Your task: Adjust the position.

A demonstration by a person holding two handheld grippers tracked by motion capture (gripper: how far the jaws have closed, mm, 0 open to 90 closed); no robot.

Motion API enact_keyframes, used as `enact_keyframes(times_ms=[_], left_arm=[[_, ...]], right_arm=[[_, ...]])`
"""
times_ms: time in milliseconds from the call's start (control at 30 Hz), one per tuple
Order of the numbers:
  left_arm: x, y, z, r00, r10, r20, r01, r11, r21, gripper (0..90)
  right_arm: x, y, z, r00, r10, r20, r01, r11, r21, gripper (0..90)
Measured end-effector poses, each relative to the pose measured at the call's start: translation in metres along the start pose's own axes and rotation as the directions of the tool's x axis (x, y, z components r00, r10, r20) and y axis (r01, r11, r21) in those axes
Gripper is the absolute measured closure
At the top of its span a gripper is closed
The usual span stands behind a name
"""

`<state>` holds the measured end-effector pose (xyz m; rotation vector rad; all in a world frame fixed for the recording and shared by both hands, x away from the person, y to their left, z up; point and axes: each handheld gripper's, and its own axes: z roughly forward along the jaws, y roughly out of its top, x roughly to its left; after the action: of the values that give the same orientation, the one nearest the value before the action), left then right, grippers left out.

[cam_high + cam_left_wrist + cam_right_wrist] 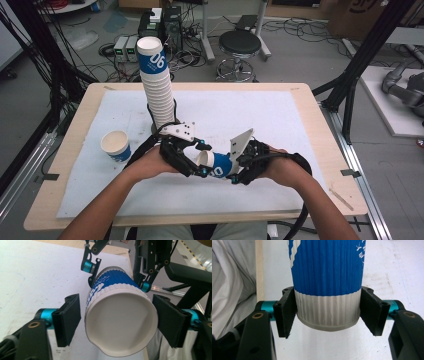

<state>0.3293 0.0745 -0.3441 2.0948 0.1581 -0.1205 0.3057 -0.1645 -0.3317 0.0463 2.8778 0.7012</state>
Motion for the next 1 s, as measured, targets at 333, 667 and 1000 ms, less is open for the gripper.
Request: enact_keyframes(times_ms=[333,667,1000], left_arm=[[-0.002,-0.002,0.001,0.9993,0.036,0.001,-0.036,0.9992,0.015,31.1],[-0.001,-0.008,-0.006,0.9995,0.032,0.003,-0.031,0.9978,-0.059,30.7],[0.000,-0.018,-0.018,0.9996,0.006,-0.029,-0.010,0.9897,-0.143,30.7]], right_arm=[[0.001,-0.001,0.001,0.9999,-0.013,-0.003,0.013,1.000,0.005,35.2],[-0.003,-0.012,-0.006,0.9977,0.054,-0.041,-0.060,0.982,-0.178,20.9],[-0.004,-0.032,-0.012,0.9859,0.153,-0.067,-0.167,0.912,-0.376,20.9]])
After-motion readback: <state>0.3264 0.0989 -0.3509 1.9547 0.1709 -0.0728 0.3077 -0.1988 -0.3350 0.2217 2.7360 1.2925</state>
